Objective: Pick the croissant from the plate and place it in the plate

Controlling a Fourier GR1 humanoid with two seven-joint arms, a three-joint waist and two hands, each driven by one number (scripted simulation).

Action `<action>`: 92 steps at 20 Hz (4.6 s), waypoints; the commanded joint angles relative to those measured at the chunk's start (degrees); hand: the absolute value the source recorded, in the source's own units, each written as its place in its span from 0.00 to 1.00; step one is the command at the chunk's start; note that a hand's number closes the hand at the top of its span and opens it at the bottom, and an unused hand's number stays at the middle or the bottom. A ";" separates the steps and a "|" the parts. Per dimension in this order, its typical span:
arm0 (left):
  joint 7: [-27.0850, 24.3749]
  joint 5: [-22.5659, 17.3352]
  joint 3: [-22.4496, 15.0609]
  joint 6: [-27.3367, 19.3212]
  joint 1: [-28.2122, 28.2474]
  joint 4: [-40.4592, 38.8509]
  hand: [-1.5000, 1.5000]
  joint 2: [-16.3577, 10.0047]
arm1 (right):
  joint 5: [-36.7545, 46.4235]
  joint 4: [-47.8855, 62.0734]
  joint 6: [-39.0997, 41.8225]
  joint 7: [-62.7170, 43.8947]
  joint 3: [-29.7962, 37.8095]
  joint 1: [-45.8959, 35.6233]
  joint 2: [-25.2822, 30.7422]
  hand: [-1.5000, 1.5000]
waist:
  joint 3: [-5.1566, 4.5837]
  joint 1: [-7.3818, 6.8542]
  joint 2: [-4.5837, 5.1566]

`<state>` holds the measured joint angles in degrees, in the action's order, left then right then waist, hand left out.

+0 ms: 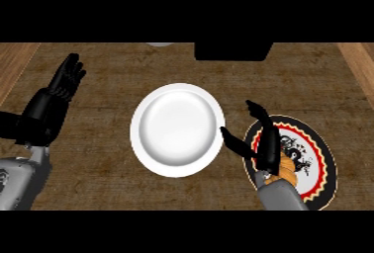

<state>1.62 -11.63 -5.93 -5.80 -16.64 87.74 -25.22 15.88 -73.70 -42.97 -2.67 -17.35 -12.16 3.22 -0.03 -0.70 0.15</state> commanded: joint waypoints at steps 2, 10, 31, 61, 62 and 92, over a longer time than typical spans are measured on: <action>1.27 0.96 0.95 -0.10 -0.44 -0.25 0.50 0.94 | 3.16 -5.61 -8.64 4.21 -1.28 4.79 -2.29 0.00 | 0.02 1.10 -0.27; 1.31 -0.97 3.58 2.21 3.57 3.77 0.50 -0.92 | 23.90 -10.81 3.24 -29.46 -2.73 2.75 7.82 0.00 | -0.39 1.03 -0.89; 3.02 0.81 3.44 1.36 0.14 1.62 0.50 2.03 | 14.50 -23.68 52.92 -77.09 -3.88 -4.89 13.30 0.00 | -0.05 1.08 -0.22; 5.00 4.24 6.43 4.11 -2.08 1.27 0.50 3.77 | 19.76 -5.63 56.45 -64.70 2.49 2.98 10.24 0.00 | 0.02 0.81 -0.06; 0.83 4.16 8.24 6.40 2.61 1.52 0.50 3.76 | 22.57 -7.99 51.08 -61.46 1.88 5.26 8.07 1.00 | 0.02 0.71 -0.15; 2.64 5.03 8.49 6.70 4.29 5.47 0.50 5.46 | 14.25 -32.10 40.01 -1.09 7.79 9.82 28.67 1.00 | 0.01 1.15 -0.52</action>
<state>5.65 -6.61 2.48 0.53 -14.72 91.69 -20.10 34.20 -99.14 -2.59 -5.62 -8.86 -3.96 35.38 -0.04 0.82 -0.30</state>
